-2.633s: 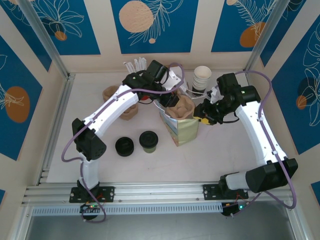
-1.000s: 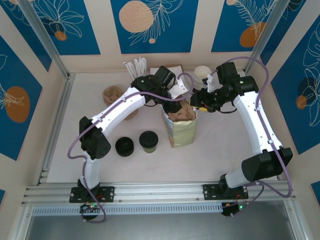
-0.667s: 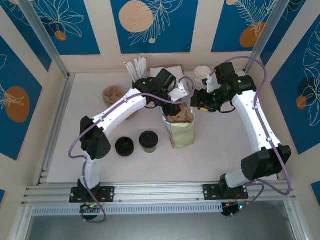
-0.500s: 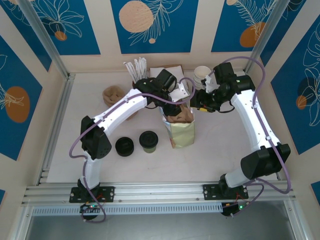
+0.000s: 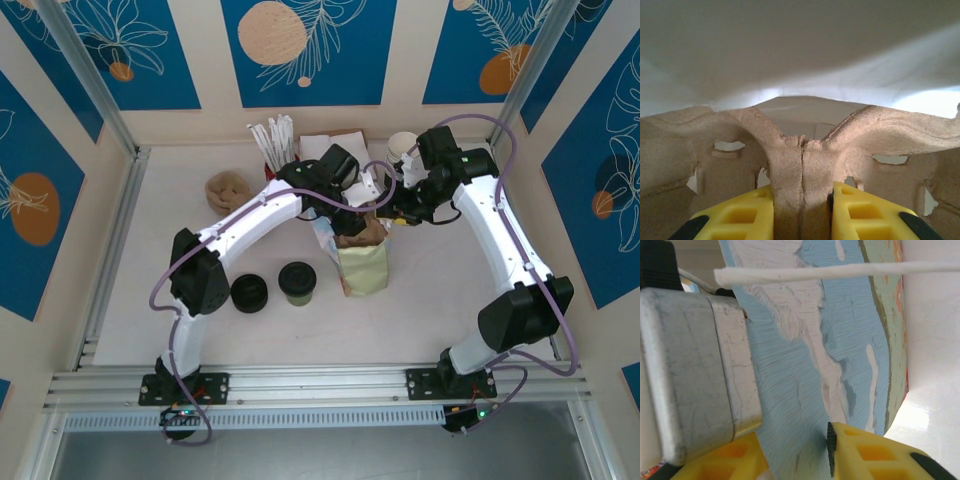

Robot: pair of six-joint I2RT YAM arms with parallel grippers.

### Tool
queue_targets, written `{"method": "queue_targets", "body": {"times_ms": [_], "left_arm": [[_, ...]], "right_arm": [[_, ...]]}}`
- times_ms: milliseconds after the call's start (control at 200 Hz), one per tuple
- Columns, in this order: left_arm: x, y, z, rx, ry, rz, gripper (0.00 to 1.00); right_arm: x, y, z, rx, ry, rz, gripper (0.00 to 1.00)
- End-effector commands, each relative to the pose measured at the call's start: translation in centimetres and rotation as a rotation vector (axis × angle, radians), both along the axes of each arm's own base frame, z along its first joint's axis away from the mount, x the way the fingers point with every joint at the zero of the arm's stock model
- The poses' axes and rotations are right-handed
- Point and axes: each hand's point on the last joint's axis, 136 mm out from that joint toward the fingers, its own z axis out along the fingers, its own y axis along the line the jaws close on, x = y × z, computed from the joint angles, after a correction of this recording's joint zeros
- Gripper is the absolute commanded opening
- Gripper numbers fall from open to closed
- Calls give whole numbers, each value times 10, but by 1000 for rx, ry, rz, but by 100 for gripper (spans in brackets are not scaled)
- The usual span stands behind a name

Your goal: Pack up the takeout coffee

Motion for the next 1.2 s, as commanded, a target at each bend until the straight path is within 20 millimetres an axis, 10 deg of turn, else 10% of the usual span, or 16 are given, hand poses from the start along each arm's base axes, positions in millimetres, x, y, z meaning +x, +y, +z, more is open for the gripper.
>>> {"method": "queue_targets", "body": {"times_ms": [0,400,1195], "left_arm": [[-8,-8,-14,12,27,-43,25],[-6,-16,7,-24,12,-35,25],[-26,-11,42,81,-135,-79,25]], "right_arm": [[0,0,1,-16,-13,19,30],[2,-8,0,-41,-24,-4,9],[10,-13,9,-48,-76,4,6]]}}
